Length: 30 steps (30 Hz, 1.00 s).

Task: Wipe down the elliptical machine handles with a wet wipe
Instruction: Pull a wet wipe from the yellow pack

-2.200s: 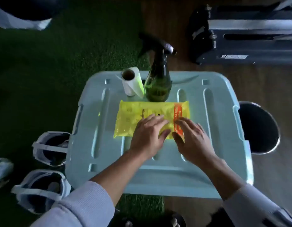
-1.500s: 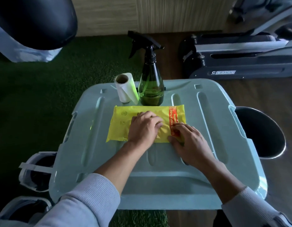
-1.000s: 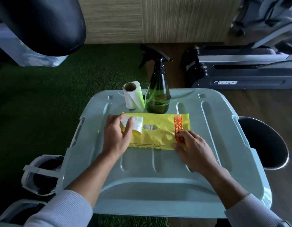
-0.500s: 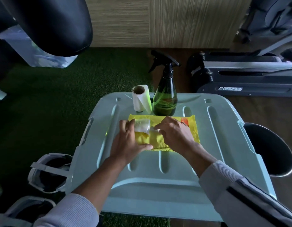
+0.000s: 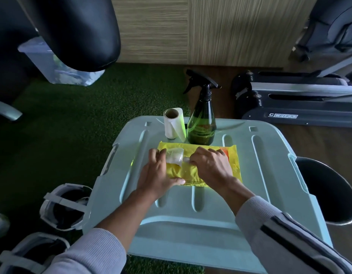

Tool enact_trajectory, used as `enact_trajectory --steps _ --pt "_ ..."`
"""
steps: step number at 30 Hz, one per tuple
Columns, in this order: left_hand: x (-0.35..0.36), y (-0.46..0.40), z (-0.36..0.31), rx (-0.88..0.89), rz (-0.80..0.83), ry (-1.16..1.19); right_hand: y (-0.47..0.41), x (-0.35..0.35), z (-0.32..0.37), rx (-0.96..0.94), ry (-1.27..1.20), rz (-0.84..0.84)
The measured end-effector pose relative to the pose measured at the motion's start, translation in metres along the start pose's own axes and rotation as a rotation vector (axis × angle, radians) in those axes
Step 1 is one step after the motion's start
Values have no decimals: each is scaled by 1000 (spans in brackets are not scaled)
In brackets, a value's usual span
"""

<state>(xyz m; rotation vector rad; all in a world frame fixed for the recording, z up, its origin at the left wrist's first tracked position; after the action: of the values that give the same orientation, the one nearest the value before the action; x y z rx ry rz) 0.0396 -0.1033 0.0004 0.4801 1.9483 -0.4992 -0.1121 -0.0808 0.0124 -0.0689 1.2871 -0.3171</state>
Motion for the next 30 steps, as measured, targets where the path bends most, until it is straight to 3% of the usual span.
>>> enact_trajectory --steps 5,13,21,30 --pt "0 -1 -2 16 10 0 3 0 0 25 19 -7" --pt "2 0 -3 29 43 21 -10 11 -9 45 -119 123" --pt "5 3 -4 80 38 -8 -4 12 -2 -8 -29 54" --pt "4 3 -2 66 62 -27 -2 -10 -26 179 -397 2"
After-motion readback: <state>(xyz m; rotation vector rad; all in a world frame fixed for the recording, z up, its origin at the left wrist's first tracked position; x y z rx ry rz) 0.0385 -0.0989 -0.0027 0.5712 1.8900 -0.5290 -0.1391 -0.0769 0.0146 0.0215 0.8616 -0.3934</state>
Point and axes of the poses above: each hand's wrist, its own y-axis away from the middle knuckle, its own x-axis out of the palm, z = x × y, the point moved 9 cm from there along -y, towards the middle knuckle, and after that the axes turned 15 degrees about x, right-handed, at the moved point
